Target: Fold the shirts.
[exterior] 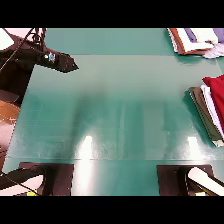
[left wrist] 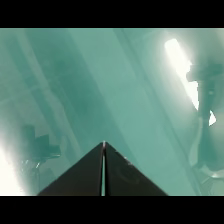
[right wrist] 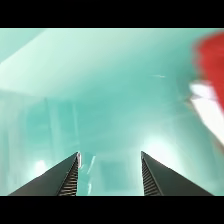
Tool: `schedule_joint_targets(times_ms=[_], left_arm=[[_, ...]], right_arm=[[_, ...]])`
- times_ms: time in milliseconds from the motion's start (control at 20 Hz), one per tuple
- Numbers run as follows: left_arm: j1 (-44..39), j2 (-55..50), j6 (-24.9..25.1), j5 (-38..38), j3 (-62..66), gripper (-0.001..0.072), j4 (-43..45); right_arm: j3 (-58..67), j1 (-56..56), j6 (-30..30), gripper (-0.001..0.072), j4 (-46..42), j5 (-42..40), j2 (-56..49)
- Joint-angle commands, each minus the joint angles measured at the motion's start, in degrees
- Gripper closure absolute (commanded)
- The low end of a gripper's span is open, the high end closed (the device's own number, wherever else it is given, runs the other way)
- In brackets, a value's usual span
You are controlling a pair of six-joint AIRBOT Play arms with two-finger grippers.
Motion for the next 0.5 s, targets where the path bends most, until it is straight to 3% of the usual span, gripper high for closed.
schedule_joint_targets(times_ms=[0, 50, 100, 450], left_arm=[[0.0, 0.0, 0.0, 0.6, 0.0, 0.0679, 0.0], [0.0, 0.0, 0.0, 0.6, 0.0, 0.0679, 0.0], [0.0, 0.0, 0.0, 0.6, 0.0, 0.0679, 0.0], [0.0, 0.0, 0.0, 0.6, 0.0, 0.0679, 0.0]], right_arm=[[0.1, 10.7, 0.0, 0.0441, 0.9, -5.0, 0.0], [0.1, 12.6, 0.0, 0.0593, 0.9, -5.7, 0.0], [0.1, 13.9, 0.0, 0.0671, 0.9, -6.1, 0.0], [0.1, 15.6, 0.0, 0.069, 0.9, -6.2, 0.0]])
